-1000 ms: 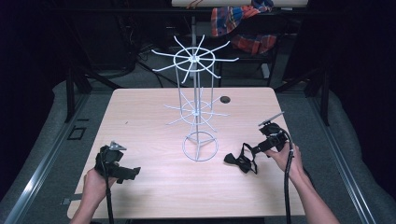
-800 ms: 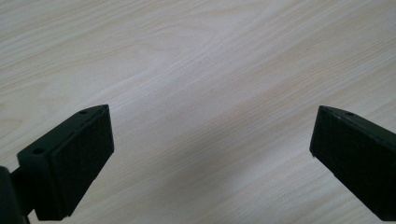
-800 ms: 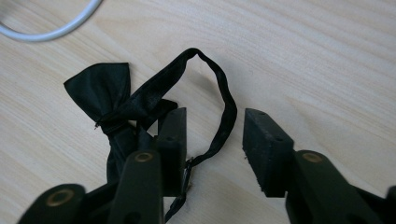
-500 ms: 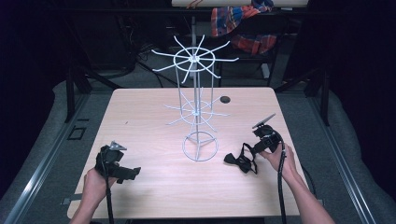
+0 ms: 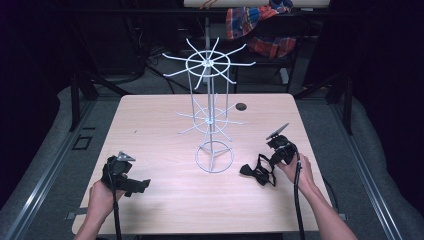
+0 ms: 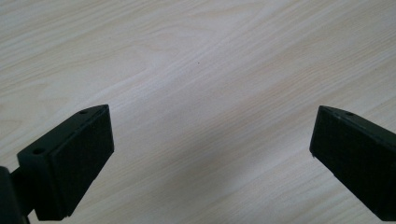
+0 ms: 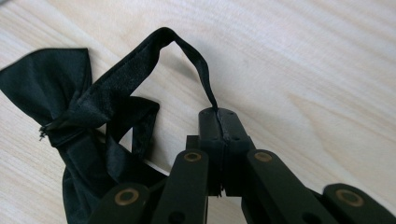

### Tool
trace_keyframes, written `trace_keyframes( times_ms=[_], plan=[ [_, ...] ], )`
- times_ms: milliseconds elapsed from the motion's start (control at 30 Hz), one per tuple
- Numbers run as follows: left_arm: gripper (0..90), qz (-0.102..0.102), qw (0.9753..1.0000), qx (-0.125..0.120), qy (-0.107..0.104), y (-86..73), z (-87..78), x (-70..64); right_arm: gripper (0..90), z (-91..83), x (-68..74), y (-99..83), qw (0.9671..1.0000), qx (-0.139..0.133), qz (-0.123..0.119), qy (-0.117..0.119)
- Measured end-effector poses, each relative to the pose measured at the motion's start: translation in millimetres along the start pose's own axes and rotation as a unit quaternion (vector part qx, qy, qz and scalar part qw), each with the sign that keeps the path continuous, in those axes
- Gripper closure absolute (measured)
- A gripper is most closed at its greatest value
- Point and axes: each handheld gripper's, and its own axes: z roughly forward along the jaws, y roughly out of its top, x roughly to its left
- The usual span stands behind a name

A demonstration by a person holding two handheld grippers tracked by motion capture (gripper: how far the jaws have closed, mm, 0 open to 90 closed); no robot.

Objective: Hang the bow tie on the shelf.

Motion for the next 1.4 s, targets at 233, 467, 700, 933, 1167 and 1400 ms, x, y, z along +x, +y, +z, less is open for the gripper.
trace_keyframes(
  times_ms=[233,467,700,933,1167,1400],
  plan=[
    [0.0,-0.001,1.0,-0.004,0.002,-0.3,-1.3,0.3,90.0,-27.9,6.2,-2.2,0.9977,-0.052,-0.026,-0.036],
    [0.0,0.0,1.0,-0.006,0.002,-0.2,-1.6,0.5,90.0,-51.0,19.5,-6.0,0.9913,-0.101,-0.054,-0.065],
    [0.0,0.001,1.0,-0.005,0.001,0.0,-1.8,0.6,90.0,-64.4,25.2,-9.4,0.988,-0.124,-0.066,-0.065],
    [0.0,0.001,1.0,-0.006,0.001,0.0,-2.0,0.7,90.0,-81.4,29.7,-12.4,0.9848,-0.155,-0.066,-0.042],
    [0.0,0.001,0.9999,-0.009,0.005,-0.2,-1.9,0.5,90.0,-91.9,35.2,-13.7,0.9816,-0.174,-0.071,-0.034],
    [0.0,0.001,0.9999,-0.009,0.005,0.0,-1.7,0.2,90.0,-104.0,41.3,-14.1,0.9774,-0.194,-0.078,-0.031]
  ],
)
